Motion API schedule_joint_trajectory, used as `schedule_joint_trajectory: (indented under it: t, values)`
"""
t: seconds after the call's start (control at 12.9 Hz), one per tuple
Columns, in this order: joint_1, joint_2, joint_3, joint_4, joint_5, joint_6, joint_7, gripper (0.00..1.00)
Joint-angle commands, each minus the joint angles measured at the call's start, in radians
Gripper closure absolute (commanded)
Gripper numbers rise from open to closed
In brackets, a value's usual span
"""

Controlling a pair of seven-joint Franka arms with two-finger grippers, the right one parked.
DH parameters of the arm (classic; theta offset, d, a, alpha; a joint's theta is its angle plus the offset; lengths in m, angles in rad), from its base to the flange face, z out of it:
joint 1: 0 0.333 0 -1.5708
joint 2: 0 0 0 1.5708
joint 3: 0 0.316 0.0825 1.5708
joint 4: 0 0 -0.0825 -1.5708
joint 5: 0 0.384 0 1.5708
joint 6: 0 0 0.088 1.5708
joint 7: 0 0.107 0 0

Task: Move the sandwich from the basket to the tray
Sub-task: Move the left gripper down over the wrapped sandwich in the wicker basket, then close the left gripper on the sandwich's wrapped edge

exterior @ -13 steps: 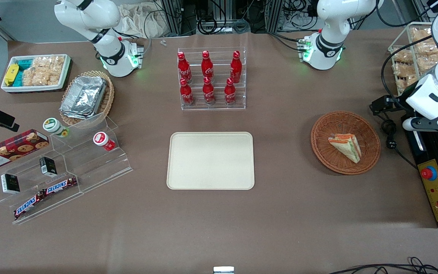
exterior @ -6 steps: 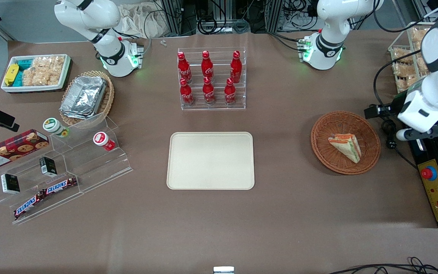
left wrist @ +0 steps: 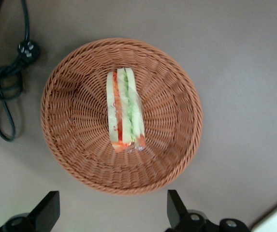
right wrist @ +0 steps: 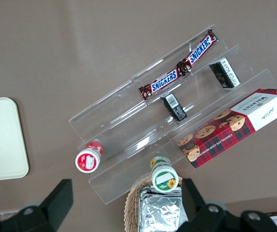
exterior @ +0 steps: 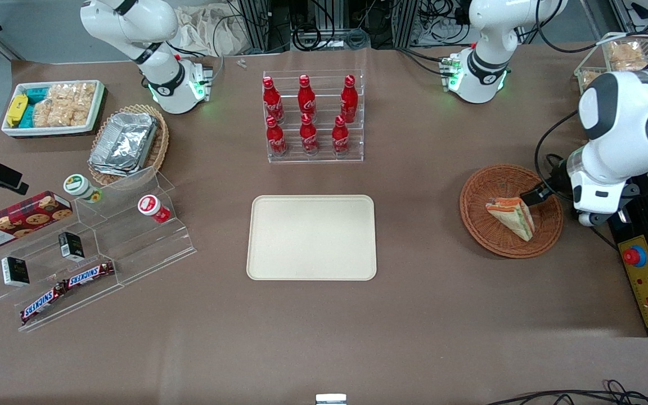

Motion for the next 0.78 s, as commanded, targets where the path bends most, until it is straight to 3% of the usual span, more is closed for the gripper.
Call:
schedule_joint_trajectory:
  t: [0.0, 0.7]
  values:
    - [0.008, 0.007, 0.019, -0.085, 0.012, 0.125, -0.139, 0.0]
    - [0.007, 0.159, 0.053, -0.08, 0.014, 0.279, -0.326, 0.0]
